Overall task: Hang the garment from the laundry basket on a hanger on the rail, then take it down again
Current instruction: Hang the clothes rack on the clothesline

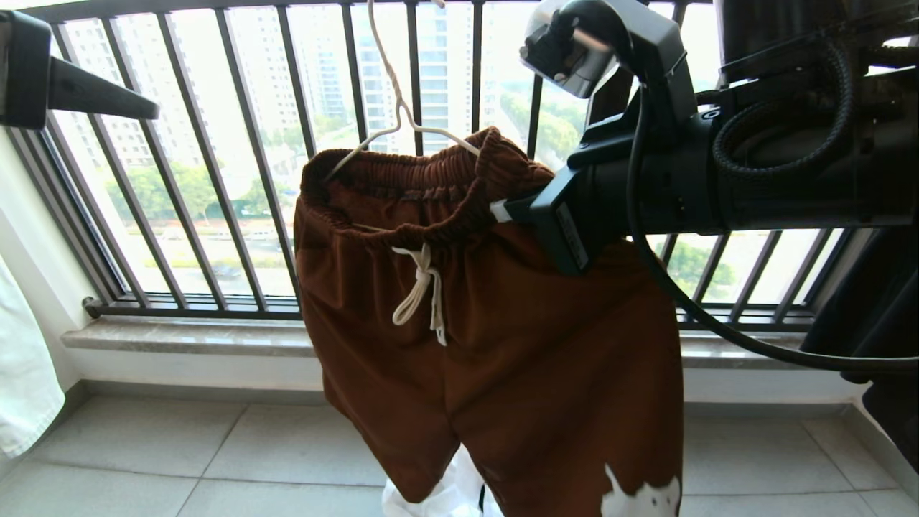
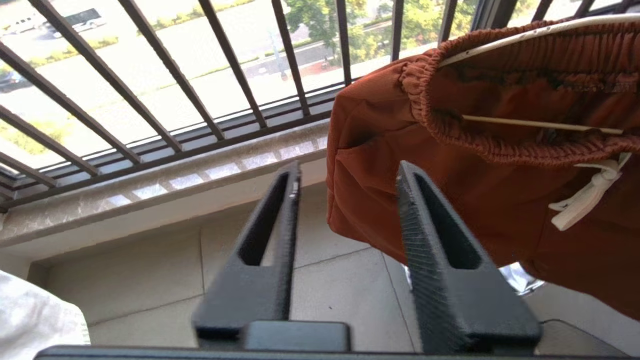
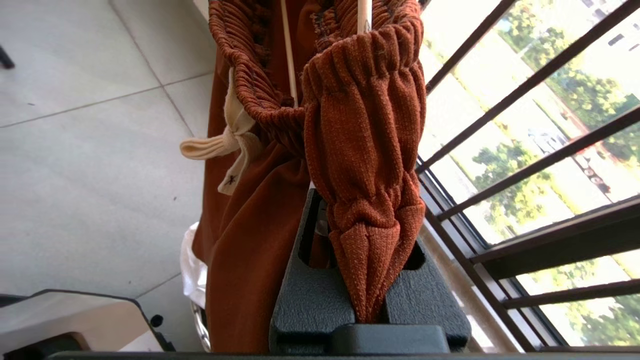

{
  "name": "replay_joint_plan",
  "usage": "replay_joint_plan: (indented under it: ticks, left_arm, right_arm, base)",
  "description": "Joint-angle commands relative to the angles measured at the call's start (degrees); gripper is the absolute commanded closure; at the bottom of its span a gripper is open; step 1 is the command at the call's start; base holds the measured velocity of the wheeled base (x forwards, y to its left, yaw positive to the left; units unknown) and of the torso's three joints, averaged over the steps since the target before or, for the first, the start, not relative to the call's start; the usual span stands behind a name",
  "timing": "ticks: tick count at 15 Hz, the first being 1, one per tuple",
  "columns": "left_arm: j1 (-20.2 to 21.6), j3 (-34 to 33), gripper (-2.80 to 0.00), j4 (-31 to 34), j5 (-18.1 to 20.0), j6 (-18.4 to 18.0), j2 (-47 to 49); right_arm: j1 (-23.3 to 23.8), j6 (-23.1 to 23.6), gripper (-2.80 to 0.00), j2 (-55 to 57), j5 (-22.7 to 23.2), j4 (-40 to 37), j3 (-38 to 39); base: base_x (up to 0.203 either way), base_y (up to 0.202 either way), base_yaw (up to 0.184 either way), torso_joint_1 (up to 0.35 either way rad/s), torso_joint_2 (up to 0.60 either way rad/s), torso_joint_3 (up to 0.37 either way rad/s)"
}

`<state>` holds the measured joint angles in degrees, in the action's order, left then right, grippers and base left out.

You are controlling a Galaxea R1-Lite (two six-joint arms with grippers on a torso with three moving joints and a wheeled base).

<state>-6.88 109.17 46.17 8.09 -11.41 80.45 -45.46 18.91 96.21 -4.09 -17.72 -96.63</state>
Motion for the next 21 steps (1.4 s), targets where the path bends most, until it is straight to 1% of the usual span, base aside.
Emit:
replay_joint_plan:
  ticks: [1,2,3,5,7,8,9,10,11,14,16,17,18,21]
  left_arm:
    - [9.4,-2.0,0.00,0.2,15.1,-7.6,1.3]
    - [13.2,-2.9,0.00,0.2,22.1,-12.4,2.4]
    - [15.8,-3.5,0.00,0.2,26.9,-16.4,4.1]
    - [19.2,-4.0,0.00,0.3,36.2,-22.8,6.8]
    - [21.8,-4.5,0.00,0.7,46.1,-29.2,8.4]
    - [22.3,-4.2,0.00,2.7,47.9,-31.1,9.2]
    - [22.2,-3.9,0.00,3.9,48.3,-32.2,9.6]
    - [22.1,-4.1,0.00,4.2,49.5,-33.8,9.6]
    - [22.0,-4.2,0.00,4.4,51.5,-34.6,9.6]
    - [21.3,-2.4,0.00,4.7,54.6,-34.8,8.4]
    - [21.1,-2.4,0.00,4.7,56.1,-34.8,6.5]
    - [20.1,-3.4,0.00,4.7,56.7,-35.1,5.4]
    - [18.3,-4.7,-2.80,4.5,56.9,-35.7,4.7]
    - [14.3,-5.0,-2.80,4.3,56.7,-36.3,5.5]
  right_arm:
    - [2.0,0.1,0.00,-1.3,3.7,-0.1,0.7]
    - [3.5,0.0,0.00,-1.6,7.7,-0.2,0.8]
    - [5.2,0.0,0.00,-1.9,11.6,-0.3,0.9]
    - [8.1,-0.5,0.00,-2.3,19.7,-0.5,1.1]
    - [11.3,-0.3,0.00,-2.5,26.8,-0.5,1.1]
    - [12.7,-0.3,0.00,-2.5,29.9,-0.5,1.1]
    - [13.8,-0.3,0.00,-2.5,32.6,-0.6,1.2]
    - [14.5,-0.4,0.00,-2.5,35.6,-0.9,1.1]
    - [15.4,-0.4,0.00,-2.6,38.6,-1.5,1.1]
    - [18.1,-0.1,0.00,-2.7,46.0,-2.1,1.1]
    - [18.6,0.6,0.00,-2.1,46.9,-2.0,1.1]
    - [18.6,0.8,0.00,-1.9,47.3,-2.0,1.1]
    - [18.7,0.9,0.00,-1.6,47.5,-2.0,1.1]
    - [18.9,0.9,0.00,-2.1,48.0,-2.0,1.1]
  base:
    - [0.000,0.000,0.000,0.000,0.00,0.000]
    - [0.000,0.000,0.000,0.000,0.00,0.000]
    - [0.000,0.000,0.000,0.000,0.00,0.000]
    - [0.000,0.000,0.000,0.000,0.00,0.000]
    - [0.000,0.000,0.000,0.000,0.00,0.000]
    - [0.000,0.000,0.000,0.000,0.00,0.000]
    - [0.000,0.000,0.000,0.000,0.00,0.000]
    - [0.000,0.000,0.000,0.000,0.00,0.000]
    - [0.000,0.000,0.000,0.000,0.00,0.000]
    - [0.000,0.000,0.000,0.000,0.00,0.000]
    - [0.000,0.000,0.000,0.000,0.00,0.000]
    - [0.000,0.000,0.000,0.000,0.00,0.000]
    - [0.000,0.000,0.000,0.000,0.00,0.000]
    - [0.000,0.000,0.000,0.000,0.00,0.000]
